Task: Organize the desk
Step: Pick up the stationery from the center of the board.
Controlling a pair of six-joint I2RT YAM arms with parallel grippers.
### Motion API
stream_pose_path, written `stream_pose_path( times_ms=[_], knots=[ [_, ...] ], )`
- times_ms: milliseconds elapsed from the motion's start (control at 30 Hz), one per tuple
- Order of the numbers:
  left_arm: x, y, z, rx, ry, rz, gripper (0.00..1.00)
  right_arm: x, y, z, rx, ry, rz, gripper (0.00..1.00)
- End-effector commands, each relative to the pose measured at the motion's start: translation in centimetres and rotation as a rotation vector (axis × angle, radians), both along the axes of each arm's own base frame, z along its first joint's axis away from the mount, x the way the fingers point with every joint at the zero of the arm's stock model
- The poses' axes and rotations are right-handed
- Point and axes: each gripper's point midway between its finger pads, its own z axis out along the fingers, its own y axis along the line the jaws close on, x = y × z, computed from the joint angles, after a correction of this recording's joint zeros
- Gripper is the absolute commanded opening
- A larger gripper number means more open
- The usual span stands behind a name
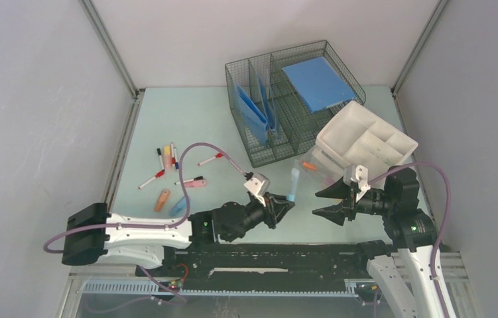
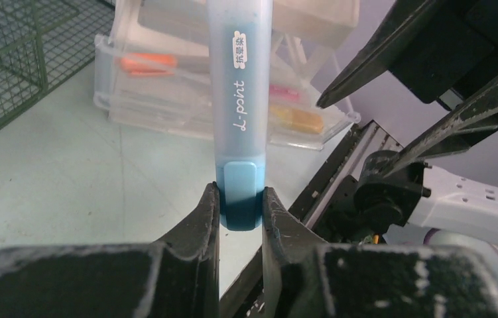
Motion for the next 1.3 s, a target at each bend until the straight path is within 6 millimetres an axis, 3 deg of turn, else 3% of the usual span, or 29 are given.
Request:
stream_pose_path(
  times_ms=[0,300,700,933,1167,1267],
  knots=[
    [1.1,-1.5,3.4,-0.035,-0.091,0.119,0.00,-0.5,0.5,1.9,0.062,0.021,0.026,0.60],
    [0.2,-4.4,3.6,-0.008,-0.121,0.149,0.00,1.8,0.3,3.5,0.164,0.123,-0.152,0.64],
    [-0.6,-5.8,4.2,-0.022,-0.138,0.161,0.00,4.7,-0.3,3.1,0.209,0.207,-0.322,0.64],
    [-0.8,-6.3,4.5,-0.024,-0.144,0.171,0.00,4.8,0.1,2.4,0.214,0.264,-0.315,0.63],
    [-0.9,-6.5,4.7,-0.025,-0.146,0.173,0.00,4.9,0.5,1.6,0.203,0.304,-0.307,0.55],
    [-0.9,-6.6,4.7,-0.025,-0.148,0.167,0.00,4.9,0.7,1.3,0.198,0.311,-0.301,0.47]
  ],
)
